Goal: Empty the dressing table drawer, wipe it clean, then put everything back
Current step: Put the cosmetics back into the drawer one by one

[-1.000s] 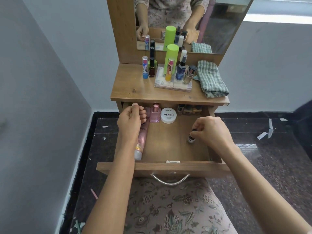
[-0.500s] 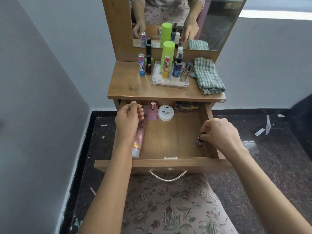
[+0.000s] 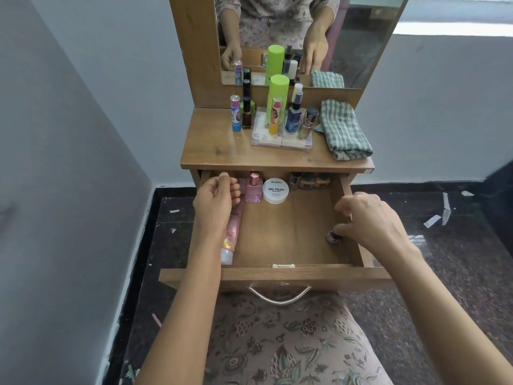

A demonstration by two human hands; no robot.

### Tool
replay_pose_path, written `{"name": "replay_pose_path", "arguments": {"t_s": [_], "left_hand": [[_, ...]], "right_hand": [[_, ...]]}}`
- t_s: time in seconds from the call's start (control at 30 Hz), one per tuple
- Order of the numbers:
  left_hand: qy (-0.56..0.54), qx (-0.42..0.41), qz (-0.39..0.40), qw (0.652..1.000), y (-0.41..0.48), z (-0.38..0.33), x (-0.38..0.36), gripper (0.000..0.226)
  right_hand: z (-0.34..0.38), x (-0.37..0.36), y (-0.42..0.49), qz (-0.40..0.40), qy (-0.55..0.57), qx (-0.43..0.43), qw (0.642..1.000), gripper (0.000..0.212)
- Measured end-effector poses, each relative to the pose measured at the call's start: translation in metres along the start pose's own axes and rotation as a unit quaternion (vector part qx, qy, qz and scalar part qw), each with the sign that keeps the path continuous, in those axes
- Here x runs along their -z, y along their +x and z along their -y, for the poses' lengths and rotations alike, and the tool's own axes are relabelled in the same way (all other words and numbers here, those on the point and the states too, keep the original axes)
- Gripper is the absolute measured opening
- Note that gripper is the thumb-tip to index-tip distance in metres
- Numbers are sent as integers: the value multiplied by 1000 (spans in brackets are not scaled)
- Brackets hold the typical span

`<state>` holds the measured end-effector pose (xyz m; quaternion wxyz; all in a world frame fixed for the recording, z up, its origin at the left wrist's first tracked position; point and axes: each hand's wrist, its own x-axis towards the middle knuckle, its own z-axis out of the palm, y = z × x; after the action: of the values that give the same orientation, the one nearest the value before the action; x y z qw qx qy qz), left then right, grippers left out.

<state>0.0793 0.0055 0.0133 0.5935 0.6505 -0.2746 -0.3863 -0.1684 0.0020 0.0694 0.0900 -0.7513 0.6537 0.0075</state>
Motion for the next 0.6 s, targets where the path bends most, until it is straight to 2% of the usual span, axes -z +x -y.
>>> {"name": "replay_pose_path", "arguments": {"t_s": [0.1,0.2,0.27,0.43,0.6], "left_hand": [[20,-8,8,1000,0,0,0,28],[36,-14,17,999,-1,0,-1,27],[45,-17,18,999,-2,0,0,27],[80,-39,25,996,-5,-2,1,27],[85,-48,31,995,-5,-2,-1,29]], "right_hand": [[18,18,10,-99,137,52,984,30],[39,37,36,-222,243,81,941,22],[48,47,59,-267,291,74,916,25],[55,61,106,-258,329,35,908,38],[58,57,119,-223,324,50,918,25]]}}
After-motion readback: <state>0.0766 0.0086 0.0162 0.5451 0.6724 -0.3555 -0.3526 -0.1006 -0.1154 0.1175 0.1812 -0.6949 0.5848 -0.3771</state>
